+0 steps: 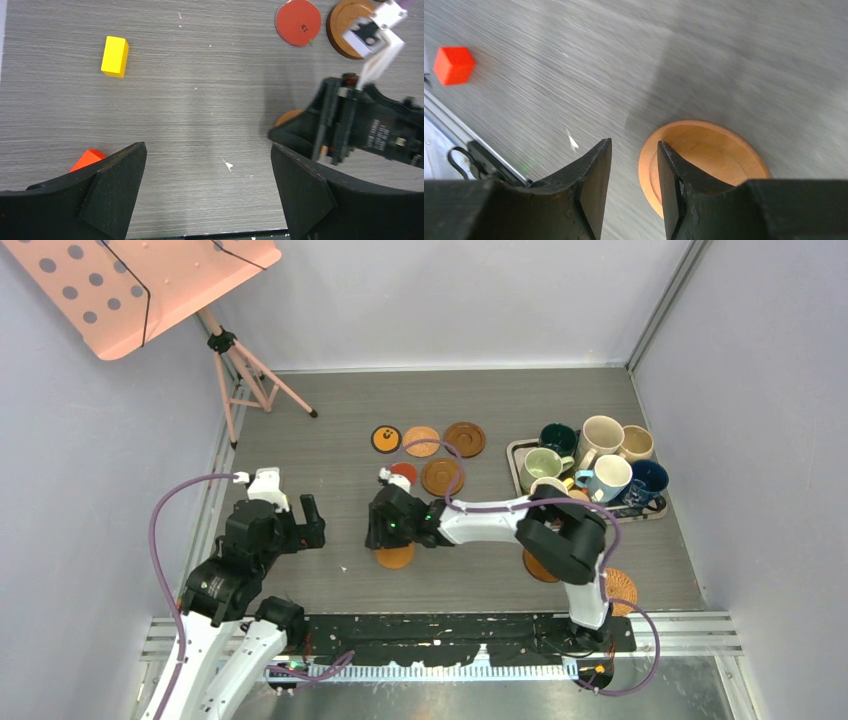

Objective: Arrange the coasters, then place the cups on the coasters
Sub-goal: Move the coaster to the center of the board.

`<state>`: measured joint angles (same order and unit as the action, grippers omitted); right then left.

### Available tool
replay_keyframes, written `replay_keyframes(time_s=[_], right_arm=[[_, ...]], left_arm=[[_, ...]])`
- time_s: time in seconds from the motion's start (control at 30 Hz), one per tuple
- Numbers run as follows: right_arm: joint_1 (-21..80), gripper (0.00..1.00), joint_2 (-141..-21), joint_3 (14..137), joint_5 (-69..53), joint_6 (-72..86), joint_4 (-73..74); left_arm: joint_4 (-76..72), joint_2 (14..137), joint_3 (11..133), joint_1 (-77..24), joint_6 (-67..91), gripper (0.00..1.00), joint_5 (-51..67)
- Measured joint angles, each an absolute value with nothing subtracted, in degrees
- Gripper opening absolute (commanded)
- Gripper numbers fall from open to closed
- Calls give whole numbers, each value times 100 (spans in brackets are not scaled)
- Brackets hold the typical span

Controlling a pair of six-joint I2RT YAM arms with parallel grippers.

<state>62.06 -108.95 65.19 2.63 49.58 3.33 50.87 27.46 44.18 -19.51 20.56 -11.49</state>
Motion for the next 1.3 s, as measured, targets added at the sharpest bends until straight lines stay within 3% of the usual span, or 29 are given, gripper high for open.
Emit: replay_keyframes(time_s=[0.33, 0.77, 1.3], right_arm=[[6154, 43, -12352, 8329, 235, 4313, 16], [5808, 43, -12857, 9087, 556, 3791, 32], [5653, 43, -12796, 9133, 1258, 3577, 399]], left_arm=[[5092, 2698, 4418, -1951, 2058, 99, -1339], [5092, 2751, 4416, -1951, 2060, 99, -1380], [5092, 2790, 4418, -1951, 2060, 99, -1396]])
